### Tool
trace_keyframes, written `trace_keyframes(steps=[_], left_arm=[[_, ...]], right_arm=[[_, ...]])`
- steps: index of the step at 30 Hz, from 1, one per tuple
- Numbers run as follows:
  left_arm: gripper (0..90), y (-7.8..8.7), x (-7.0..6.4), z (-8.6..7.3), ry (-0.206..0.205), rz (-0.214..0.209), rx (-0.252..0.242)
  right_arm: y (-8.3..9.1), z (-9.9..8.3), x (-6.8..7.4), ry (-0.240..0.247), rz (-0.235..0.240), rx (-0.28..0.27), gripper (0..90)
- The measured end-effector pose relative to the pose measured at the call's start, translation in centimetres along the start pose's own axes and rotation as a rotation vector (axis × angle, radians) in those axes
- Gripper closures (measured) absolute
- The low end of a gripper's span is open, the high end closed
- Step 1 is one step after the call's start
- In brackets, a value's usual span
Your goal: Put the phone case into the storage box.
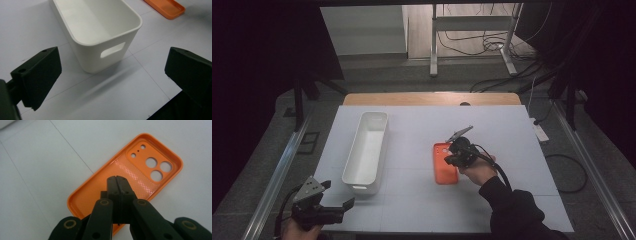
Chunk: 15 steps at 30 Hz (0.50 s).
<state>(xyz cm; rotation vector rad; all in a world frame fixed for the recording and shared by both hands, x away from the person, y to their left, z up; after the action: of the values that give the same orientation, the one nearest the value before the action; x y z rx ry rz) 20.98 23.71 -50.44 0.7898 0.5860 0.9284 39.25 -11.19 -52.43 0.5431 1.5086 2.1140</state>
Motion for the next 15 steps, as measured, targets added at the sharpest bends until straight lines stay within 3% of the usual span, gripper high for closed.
trace_keyframes(steps=[15], left_arm=[[1.5,0.0,0.0,0.0,0.0,-0.003,-0.002]], right_arm=[[-1.5,-1.1,0.0,-0.002,0.016,0.027,89.0]])
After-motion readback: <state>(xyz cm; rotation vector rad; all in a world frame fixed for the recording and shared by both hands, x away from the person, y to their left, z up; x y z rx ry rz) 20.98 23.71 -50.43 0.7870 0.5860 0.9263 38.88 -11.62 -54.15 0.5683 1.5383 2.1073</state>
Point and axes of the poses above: each handheld gripper's, and its own axes: y roughly backward along the jaws, z roughly out of its top, x roughly to its left, the point moved 6 cm from there along -y, roughly forward along the jaws, and after that the axes turned 14 degrees about x, right-handed, at the moved point
